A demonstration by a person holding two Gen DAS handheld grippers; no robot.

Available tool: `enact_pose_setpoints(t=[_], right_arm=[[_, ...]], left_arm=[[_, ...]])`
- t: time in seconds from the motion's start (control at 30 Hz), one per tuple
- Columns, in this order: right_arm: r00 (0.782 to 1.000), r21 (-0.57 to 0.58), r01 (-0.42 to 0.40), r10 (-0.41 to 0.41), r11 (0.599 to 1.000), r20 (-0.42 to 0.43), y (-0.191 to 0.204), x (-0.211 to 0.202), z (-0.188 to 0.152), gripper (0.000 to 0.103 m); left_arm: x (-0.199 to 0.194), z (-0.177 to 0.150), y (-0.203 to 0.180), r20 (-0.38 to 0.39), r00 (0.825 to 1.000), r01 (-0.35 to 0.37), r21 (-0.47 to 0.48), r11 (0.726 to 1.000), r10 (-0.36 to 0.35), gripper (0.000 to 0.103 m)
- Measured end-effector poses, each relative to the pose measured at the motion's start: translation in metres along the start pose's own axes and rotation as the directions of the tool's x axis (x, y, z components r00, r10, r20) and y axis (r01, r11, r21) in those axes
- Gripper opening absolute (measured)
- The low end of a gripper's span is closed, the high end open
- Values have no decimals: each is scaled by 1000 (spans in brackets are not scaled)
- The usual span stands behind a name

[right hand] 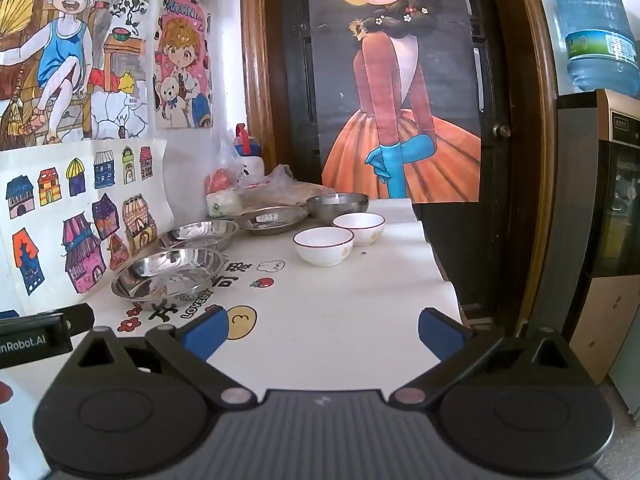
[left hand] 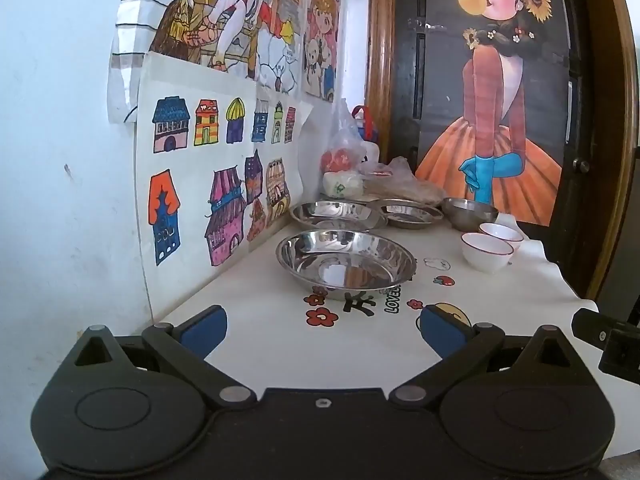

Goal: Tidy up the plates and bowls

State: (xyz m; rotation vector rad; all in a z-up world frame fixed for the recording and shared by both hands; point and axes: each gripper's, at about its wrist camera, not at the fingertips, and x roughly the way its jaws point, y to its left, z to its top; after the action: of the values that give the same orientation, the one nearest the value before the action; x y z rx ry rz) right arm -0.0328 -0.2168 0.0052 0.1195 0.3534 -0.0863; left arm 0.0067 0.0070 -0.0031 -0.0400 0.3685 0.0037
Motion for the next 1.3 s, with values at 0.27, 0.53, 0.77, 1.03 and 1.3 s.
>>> enact_pose_setpoints(t=[0.27, 0.53, 0.77, 1.03, 1.3], right_arm=[[1000, -4, 1, -1, 1000, -3, -1, 2, -1, 103], [1000, -5, 2, -2, 1000, -4, 0, 2, -1, 103], [1000, -7, 3, -3, 1000, -3, 0, 1, -1, 103], [1000, -8, 2, -2, 1000, -4, -1, 1, -2, 103], [1000, -9, 3, -3, 1000, -4, -1, 1, -2, 103]], left_arm=[[-1, 1, 0, 2, 1000, 2, -1, 1000, -2, 102], [-1, 3, 1, 4, 1000, 3, -1, 1000, -3, 102], [-2, 3, -1, 6, 1000, 5, 0, 1000, -5, 102], [-4, 1, -2, 14, 1000, 10, 4, 1000, -10, 102], [-3, 1, -2, 13, 1000, 10, 4, 1000, -11, 102]])
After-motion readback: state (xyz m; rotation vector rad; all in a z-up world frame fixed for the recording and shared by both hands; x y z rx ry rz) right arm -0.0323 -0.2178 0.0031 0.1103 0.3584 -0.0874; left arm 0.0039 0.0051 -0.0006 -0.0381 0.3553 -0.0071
